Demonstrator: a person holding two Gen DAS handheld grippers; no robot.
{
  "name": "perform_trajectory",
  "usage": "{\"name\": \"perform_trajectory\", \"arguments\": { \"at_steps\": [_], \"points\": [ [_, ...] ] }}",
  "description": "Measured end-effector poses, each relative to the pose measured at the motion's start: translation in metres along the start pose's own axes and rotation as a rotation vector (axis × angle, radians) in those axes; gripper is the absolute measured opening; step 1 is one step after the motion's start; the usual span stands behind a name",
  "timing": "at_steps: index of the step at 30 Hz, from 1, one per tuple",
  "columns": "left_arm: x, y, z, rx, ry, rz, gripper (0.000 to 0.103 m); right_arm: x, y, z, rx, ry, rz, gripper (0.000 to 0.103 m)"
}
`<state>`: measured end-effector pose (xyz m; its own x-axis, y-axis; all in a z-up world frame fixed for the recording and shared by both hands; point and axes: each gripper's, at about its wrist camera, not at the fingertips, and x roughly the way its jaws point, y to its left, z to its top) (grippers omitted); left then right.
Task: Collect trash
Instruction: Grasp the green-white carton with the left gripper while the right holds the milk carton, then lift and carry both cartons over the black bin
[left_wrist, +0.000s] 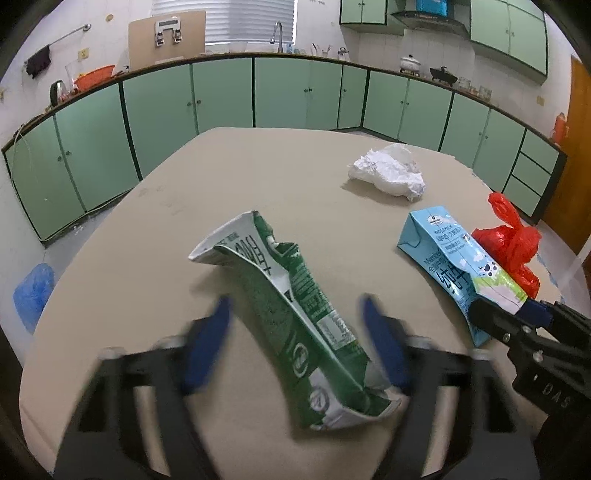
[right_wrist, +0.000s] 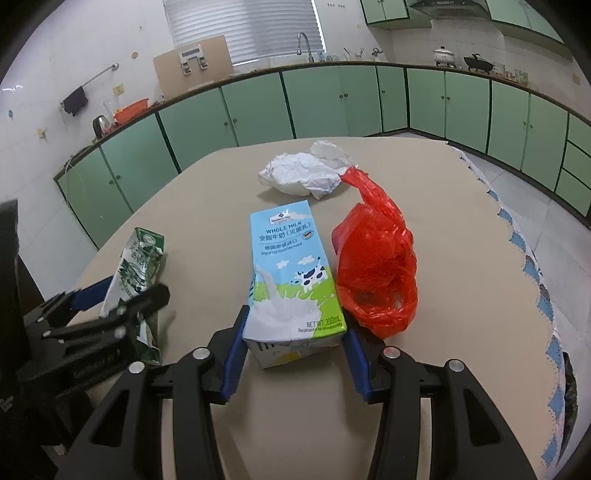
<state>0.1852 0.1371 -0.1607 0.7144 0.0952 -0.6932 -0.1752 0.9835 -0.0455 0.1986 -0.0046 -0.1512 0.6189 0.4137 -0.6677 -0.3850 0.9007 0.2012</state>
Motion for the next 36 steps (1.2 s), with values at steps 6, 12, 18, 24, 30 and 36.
{"name": "perform_trajectory", "arguments": {
  "at_steps": [6,12,18,24,30,36],
  "points": [
    [-0.003,0.006,-0.001,-0.025,-0.024,-0.003,0.037,-0.001,-0.003,-0.001,0.01,-0.01,0.007,0.047],
    [-0.008,0.014,-0.002,-0.01,-0.034,-0.001,0.029,-0.001,0.0,-0.001,-0.007,-0.006,-0.004,0.05],
    [-0.004,0.013,0.0,0.015,-0.021,0.02,0.034,0.007,0.002,0.006,-0.004,0.017,0.009,0.059],
    [0.008,0.019,0.001,-0.03,0.024,0.004,0.03,0.01,-0.001,0.006,0.014,0.027,0.012,0.051],
    [-0.003,0.018,0.004,-0.035,-0.003,-0.015,0.028,-0.007,0.005,0.006,-0.01,-0.017,0.015,0.049],
    [-0.021,0.017,0.006,-0.009,-0.031,-0.023,0.028,-0.027,0.01,0.003,-0.022,-0.026,0.041,0.048]
  ]
}}
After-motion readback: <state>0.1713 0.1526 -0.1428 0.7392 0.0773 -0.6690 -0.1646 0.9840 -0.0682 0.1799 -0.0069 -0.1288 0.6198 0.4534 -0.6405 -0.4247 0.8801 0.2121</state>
